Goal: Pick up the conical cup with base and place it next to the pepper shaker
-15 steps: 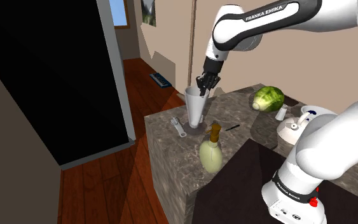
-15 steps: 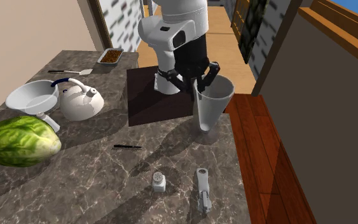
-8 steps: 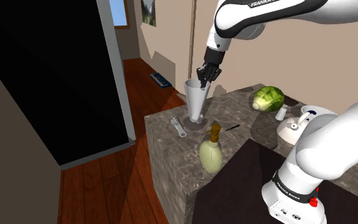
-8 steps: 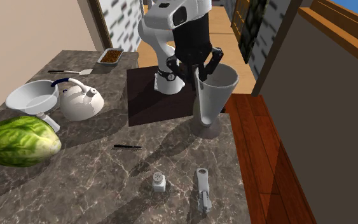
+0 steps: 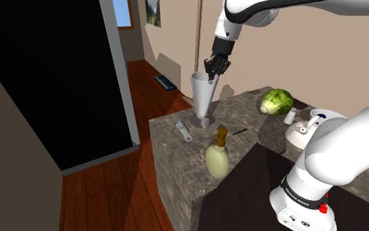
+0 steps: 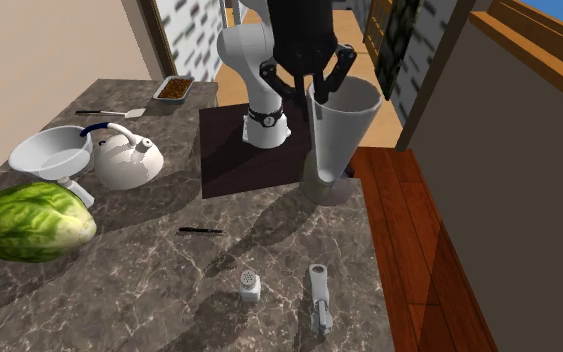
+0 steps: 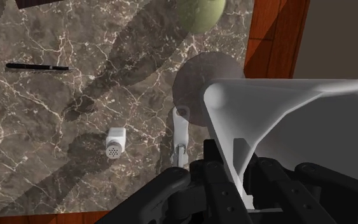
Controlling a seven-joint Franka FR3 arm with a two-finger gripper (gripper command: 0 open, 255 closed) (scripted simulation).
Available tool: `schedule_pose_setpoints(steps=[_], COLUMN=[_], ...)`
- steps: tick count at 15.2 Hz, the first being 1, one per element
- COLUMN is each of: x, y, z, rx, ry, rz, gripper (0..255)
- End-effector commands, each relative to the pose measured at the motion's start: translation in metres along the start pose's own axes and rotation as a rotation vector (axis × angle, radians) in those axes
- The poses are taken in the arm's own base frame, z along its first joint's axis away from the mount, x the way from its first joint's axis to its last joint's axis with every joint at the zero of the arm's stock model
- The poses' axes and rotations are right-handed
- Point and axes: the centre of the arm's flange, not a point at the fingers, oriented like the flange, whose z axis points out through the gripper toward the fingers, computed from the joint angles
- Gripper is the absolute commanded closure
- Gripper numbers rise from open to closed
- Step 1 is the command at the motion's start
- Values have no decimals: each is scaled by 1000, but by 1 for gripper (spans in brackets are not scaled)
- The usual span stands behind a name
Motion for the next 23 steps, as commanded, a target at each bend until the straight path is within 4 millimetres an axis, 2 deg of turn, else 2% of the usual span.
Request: schedule_pose_setpoints(steps=[1, 14, 23], x=[1, 5, -25], y=[-2, -14, 99], z=[-11, -75, -97], rx=[0, 0, 0], ry=[1, 1, 1], rz=[0, 0, 0], gripper=[255, 255, 255])
